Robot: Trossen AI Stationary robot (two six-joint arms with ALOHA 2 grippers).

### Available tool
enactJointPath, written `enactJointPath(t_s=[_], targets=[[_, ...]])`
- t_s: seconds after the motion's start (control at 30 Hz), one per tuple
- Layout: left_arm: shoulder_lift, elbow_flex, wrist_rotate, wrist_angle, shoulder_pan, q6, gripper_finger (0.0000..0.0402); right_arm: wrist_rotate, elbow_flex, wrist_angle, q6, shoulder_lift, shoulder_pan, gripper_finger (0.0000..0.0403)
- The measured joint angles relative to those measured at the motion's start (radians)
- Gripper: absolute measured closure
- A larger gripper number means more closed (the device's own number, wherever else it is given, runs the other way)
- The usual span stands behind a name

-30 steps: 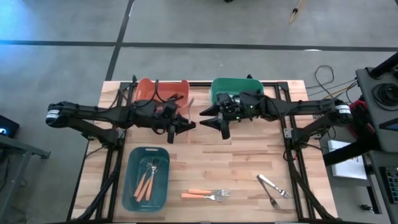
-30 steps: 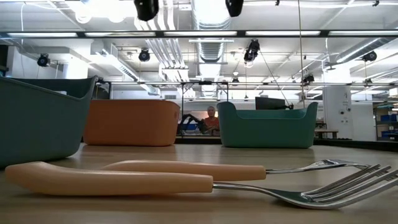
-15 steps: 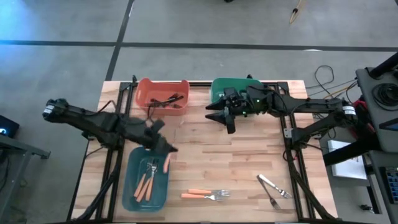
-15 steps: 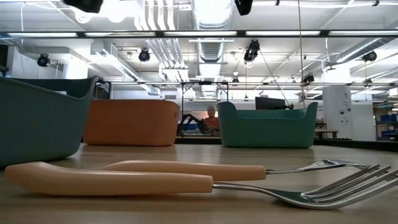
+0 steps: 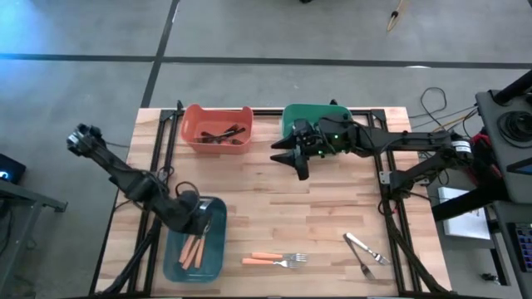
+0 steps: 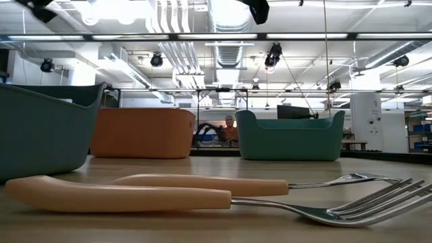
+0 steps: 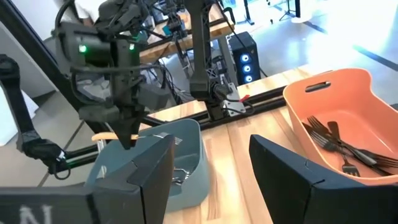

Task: Sort silverware by color (type)
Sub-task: Put the orange fork into the blue-green bin

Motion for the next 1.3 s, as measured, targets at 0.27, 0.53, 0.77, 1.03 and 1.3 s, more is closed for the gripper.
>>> enactJointPath(t_s=[0.27,0.53,0.77,1.03,1.3], targets=[[0.138,0.000,0.122,-0.049,-0.016,-0.025,0.0371,0.002,0.000,0.000,-0.008,0.002,0.000,0.0204],[0.281,-0.003,0.236,-0.025,-0.015,0.045,0.0371,0.005,0.000,0.000,-0.014,0.002,0.000,0.0204],[0.337,-0.003,0.236,0.028,0.001,0.046,0.0371,0.005,0.000,0.000,-0.016,0.002,0.000,0.0204],[0.377,-0.007,0.229,0.025,0.046,0.096,0.0371,0.005,0.000,0.000,-0.016,0.002,0.000,0.0204],[0.379,-0.007,0.174,0.015,0.058,0.128,0.0371,0.005,0.000,0.000,-0.016,0.002,0.000,0.0204]])
